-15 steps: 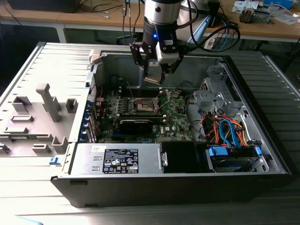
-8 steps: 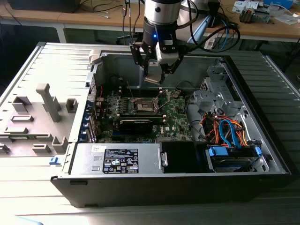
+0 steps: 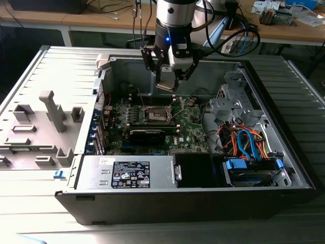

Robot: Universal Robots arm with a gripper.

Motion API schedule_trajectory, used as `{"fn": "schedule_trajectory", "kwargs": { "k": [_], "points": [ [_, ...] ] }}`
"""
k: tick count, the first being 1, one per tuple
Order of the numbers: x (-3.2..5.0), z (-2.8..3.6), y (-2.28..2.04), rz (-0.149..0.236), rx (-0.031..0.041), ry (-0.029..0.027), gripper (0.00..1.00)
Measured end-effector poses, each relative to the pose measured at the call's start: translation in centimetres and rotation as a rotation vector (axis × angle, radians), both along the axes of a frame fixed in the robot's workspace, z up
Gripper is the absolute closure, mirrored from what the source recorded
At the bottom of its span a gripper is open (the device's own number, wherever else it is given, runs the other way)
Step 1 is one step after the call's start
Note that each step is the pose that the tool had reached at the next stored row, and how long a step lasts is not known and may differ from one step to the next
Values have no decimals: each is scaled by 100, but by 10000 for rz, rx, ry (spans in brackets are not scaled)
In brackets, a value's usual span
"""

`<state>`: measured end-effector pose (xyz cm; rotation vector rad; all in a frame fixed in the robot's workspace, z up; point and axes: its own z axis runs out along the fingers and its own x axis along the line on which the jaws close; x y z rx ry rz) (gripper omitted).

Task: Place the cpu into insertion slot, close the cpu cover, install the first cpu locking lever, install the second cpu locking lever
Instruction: 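Place the cpu into insertion slot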

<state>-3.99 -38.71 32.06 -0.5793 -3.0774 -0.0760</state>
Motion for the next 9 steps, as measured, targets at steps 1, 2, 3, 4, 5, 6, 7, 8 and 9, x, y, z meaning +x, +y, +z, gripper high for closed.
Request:
{"fn": "schedule_trajectory", "kwargs": {
  "k": [1,2,3,4,5,6,7,8,9],
  "points": [
    [0,0,0,-21,0,0,45],
    [0,-1,0,-33,0,-1,45],
    [0,-1,0,-51,0,0,45],
    [0,-2,0,-74,0,0,45],
    [0,-2,0,-85,0,0,45],
    [0,-2,0,-96,-1,0,45],
    [0,-2,0,-119,0,0,45],
    [0,-3,0,-136,0,0,45],
    [0,-4,0,-168,0,-1,45]
  ]
}}
